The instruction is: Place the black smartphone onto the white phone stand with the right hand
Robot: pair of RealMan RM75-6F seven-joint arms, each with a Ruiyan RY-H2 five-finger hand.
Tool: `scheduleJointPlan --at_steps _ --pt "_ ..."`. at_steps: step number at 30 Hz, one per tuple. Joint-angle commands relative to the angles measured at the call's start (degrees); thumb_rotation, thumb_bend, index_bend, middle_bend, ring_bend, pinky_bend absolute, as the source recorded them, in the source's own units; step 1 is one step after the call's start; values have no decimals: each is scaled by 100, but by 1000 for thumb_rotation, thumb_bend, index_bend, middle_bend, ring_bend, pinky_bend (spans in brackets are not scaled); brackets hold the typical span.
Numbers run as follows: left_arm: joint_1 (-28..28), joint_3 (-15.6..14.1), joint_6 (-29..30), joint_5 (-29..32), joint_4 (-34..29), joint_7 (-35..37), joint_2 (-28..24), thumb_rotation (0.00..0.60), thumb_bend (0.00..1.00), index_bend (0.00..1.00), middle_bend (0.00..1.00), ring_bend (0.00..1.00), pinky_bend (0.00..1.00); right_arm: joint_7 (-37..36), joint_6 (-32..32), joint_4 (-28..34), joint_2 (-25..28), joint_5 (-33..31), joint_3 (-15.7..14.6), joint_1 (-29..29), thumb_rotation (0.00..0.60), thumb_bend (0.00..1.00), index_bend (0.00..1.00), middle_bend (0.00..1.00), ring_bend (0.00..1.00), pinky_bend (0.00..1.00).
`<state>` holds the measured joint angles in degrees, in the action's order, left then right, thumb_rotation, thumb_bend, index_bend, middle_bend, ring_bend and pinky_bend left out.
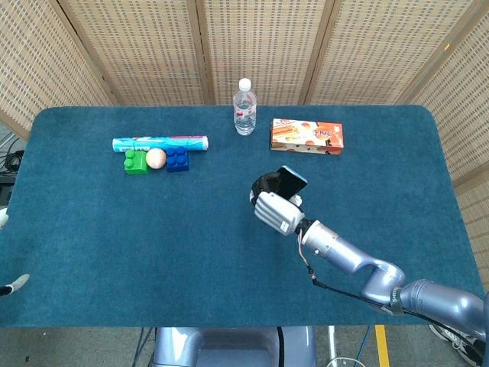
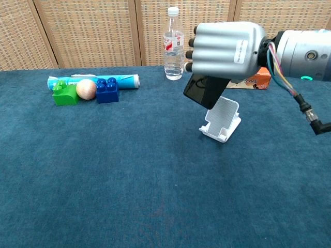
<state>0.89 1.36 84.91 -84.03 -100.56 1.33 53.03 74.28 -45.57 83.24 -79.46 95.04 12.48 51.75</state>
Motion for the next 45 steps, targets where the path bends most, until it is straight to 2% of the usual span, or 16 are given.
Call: scheduleJointPlan --at_steps 1,17,27,45 --pt "12 0 -17 12 -11 -15 -4 600 0 0 0 0 0 299 236 -23 -53 -4 -146 121 600 543 518 577 556 481" --pt "24 -37 -30 -29 -19 -96 19 600 0 0 0 0 0 548 509 -152 25 -136 -431 174 600 543 521 576 556 481" --pt "42 -34 -52 4 -36 -109 13 600 0 0 0 0 0 960 619 -223 -91 -446 -598 135 600 544 522 576 556 481" --pt "44 -45 -49 8 -20 -64 1 600 0 0 0 0 0 1564 559 -204 -361 -954 -668 176 600 543 522 575 556 481"
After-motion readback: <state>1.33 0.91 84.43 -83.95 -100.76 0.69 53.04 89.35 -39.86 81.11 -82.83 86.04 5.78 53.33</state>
